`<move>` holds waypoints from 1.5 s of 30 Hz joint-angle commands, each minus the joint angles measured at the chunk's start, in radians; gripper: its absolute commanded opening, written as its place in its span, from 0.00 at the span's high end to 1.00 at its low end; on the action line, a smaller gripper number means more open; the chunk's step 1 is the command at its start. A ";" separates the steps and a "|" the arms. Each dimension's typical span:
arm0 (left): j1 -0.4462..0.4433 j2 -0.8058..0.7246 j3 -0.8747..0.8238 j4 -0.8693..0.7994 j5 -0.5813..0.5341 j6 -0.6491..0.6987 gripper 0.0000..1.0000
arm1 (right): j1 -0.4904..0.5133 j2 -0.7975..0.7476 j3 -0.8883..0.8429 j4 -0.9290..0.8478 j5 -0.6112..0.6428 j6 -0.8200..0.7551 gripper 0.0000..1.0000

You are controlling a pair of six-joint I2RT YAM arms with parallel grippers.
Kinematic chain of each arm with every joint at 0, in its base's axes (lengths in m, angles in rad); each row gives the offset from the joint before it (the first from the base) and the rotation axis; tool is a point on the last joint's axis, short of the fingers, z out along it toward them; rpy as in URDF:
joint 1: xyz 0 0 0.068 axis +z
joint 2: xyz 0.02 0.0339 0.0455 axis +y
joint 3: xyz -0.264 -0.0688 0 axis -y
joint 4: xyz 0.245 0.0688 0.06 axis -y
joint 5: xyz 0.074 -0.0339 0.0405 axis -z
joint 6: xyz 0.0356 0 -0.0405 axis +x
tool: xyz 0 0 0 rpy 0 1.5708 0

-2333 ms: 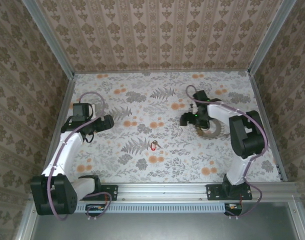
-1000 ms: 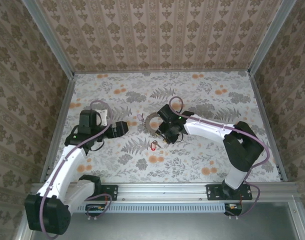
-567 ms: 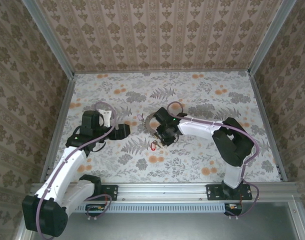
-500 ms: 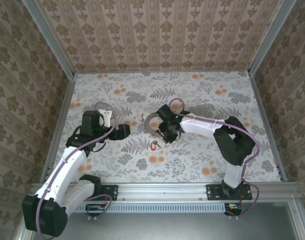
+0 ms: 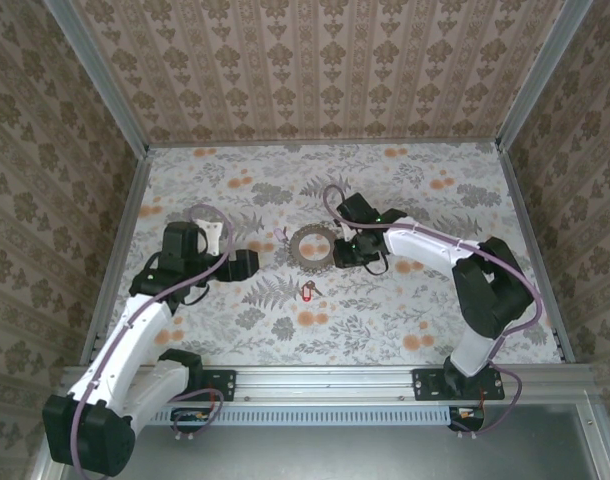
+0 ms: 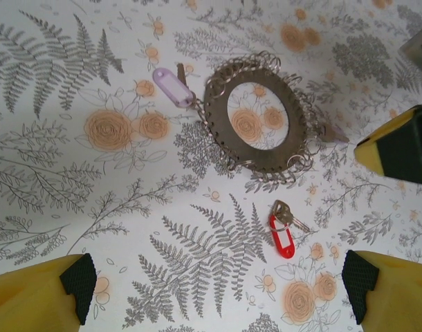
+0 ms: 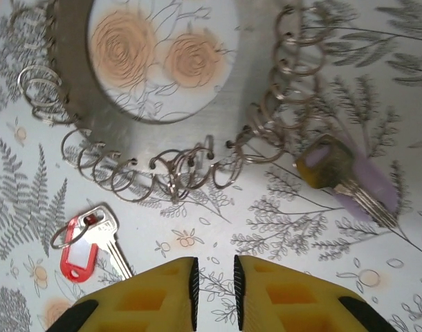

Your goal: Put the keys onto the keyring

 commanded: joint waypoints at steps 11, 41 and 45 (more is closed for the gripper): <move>-0.006 0.014 0.015 -0.029 -0.006 -0.003 0.06 | 0.053 0.171 0.186 -0.064 0.037 0.017 0.70; -0.007 0.014 -0.027 -0.017 -0.028 0.033 0.04 | 0.106 0.178 0.262 -0.158 0.036 0.214 0.72; -0.006 0.013 -0.031 -0.012 -0.033 0.031 0.05 | 0.109 0.156 0.198 -0.083 0.065 0.432 0.76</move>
